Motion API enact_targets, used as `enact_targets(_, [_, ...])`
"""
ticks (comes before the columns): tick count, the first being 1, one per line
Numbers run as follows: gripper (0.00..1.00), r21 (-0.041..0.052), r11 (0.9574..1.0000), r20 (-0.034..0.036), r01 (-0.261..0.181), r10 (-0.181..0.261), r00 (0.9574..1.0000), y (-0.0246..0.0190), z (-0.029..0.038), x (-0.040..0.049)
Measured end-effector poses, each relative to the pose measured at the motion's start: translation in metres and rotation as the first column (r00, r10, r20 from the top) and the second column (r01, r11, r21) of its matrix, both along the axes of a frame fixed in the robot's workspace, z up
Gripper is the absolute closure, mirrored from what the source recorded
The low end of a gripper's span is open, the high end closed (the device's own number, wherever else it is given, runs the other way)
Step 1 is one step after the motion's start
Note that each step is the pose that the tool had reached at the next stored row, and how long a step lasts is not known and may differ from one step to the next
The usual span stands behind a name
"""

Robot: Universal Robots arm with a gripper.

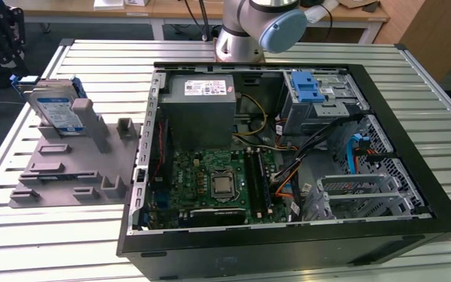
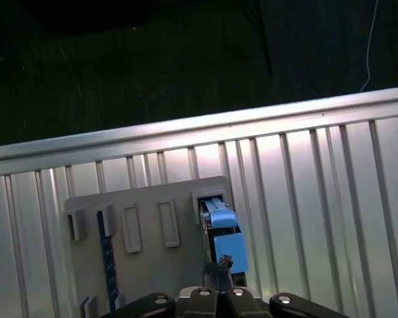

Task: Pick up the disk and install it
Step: 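Pick up the disk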

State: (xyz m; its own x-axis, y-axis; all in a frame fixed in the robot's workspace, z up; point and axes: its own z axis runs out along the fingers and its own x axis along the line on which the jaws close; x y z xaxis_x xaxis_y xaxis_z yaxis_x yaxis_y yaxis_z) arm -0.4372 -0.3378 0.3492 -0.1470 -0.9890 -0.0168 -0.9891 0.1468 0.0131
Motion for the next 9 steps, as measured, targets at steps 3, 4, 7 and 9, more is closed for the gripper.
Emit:
enact_targets(3, [0.89,0.0,0.9993,0.0,-0.037,0.037,0.9993,0.0,-0.0003,0.0])
enact_targets(4, [0.89,0.0,0.9992,0.0,-0.039,0.039,0.9992,0.0,-0.0003,0.0])
enact_targets(7, [0.83,0.0,0.9991,0.0,-0.042,0.042,0.9991,0.0,-0.0003,0.0])
enact_targets(9, [0.77,0.0,0.9991,0.0001,-0.043,0.043,0.9991,0.0,-0.0004,0.0])
